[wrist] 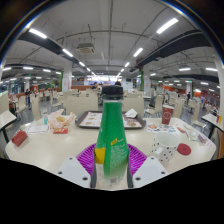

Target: Pour water

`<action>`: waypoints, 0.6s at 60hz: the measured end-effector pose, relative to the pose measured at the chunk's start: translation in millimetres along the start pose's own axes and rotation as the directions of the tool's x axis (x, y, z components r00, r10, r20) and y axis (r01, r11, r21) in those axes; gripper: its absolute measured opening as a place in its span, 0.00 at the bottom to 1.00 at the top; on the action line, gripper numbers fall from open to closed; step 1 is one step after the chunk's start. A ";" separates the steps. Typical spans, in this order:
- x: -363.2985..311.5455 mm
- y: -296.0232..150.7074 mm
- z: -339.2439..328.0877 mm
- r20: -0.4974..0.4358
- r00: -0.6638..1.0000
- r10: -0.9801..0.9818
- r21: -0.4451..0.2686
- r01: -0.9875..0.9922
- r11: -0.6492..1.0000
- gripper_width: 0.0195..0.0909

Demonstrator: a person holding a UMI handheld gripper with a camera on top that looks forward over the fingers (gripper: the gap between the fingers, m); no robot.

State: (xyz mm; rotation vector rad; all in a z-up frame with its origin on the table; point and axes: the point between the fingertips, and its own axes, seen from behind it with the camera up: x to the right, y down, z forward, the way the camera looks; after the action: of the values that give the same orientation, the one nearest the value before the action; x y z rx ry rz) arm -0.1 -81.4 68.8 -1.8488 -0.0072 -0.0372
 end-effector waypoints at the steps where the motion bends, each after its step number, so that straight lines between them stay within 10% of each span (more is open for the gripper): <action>1: 0.8 -0.2 0.2 0.003 1.000 0.003 -0.012 -0.003 1.000 0.30; 17: -1.9 -35.5 11.7 0.143 0.875 0.463 -0.176 -0.438 0.881 0.25; 36: 18.1 -76.4 26.9 0.066 -0.092 0.994 -0.475 -0.878 -0.050 0.25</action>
State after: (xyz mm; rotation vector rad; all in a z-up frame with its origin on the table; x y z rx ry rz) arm 16.7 -34.9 135.3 -1.6422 1.1848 1.5408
